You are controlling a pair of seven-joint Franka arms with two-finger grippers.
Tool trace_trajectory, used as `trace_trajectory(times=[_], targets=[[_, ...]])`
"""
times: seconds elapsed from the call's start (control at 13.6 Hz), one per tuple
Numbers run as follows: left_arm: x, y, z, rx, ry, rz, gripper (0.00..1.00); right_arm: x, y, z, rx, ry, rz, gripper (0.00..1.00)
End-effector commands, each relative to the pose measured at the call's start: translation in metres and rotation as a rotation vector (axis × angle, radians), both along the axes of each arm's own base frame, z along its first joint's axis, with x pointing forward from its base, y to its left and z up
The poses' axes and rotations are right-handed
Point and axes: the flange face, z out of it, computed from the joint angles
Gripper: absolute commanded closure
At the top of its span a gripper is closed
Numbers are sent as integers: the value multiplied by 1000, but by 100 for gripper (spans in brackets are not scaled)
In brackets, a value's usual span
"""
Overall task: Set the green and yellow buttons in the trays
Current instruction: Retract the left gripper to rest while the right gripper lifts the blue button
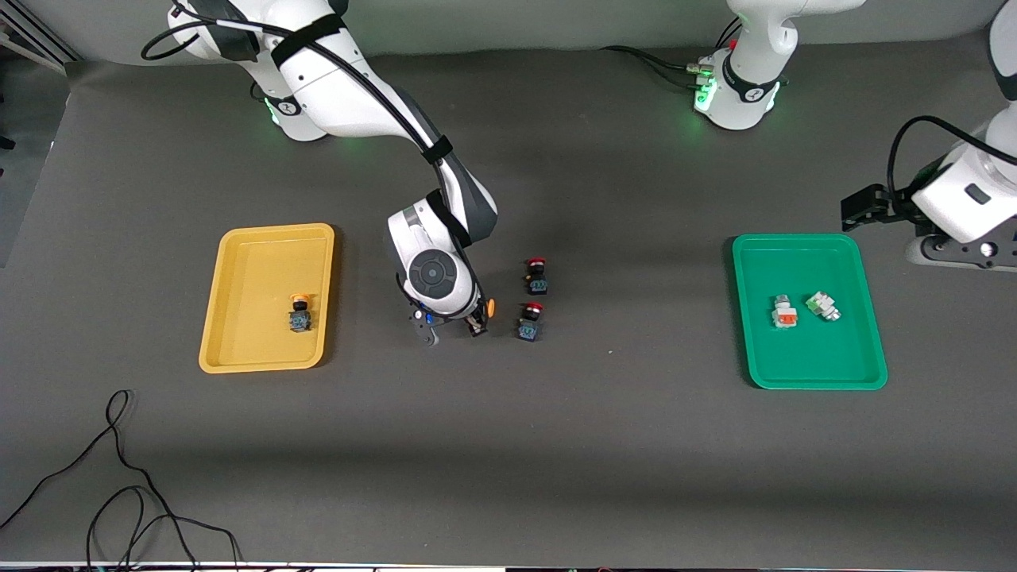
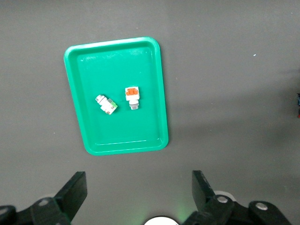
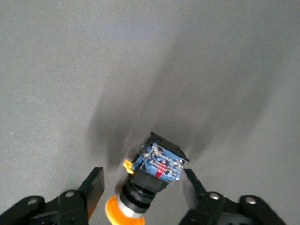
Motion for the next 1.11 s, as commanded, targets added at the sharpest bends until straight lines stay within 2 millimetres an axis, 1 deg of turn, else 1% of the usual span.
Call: trace_trajectory(times=[0.0, 0.07, 0.15, 0.22, 0.29, 0.37, 0.44, 0.52, 0.59, 0.66, 0.81, 0.88, 1.03], targets=[[-7, -1, 6, -23, 7, 20, 0, 0, 6, -4, 15, -14, -26, 26], [-8, -4, 7, -23, 6, 16, 0, 0, 6, -4, 12, -14, -20, 45], [-9, -2, 8, -25, 4, 19, 0, 0, 7, -4, 15, -16, -21, 46], [-9, -2, 8, -26, 4, 19, 0, 0, 7, -3, 15, -16, -23, 38], [-9, -1, 8, -26, 6, 20, 0, 2, 8, 3, 22, -19, -15, 28], [-9, -1, 8, -26, 6, 20, 0, 5, 4, 12, 23, -9, -15, 25], [-9, 0, 8, -27, 6, 20, 0, 7, 2, 22, 19, 14, -8, 24], [-8, 1, 7, -26, 7, 22, 1, 9, 4, 32, 15, 28, -5, 24], [-9, 1, 8, -27, 7, 22, 1, 9, 5, 34, 13, 35, -9, 23], [-9, 0, 8, -26, 9, 20, 0, 8, 5, 33, 10, 37, -15, 19], [-9, 0, 8, -26, 9, 20, 0, 5, 3, 23, -3, 50, -41, 18], [-9, 0, 8, -26, 9, 20, 1, 8, 2, 21, -14, 42, -106, 19], [-10, 0, 9, -27, 8, 19, 1, 12, 1, 21, -9, 20, -155, 19]])
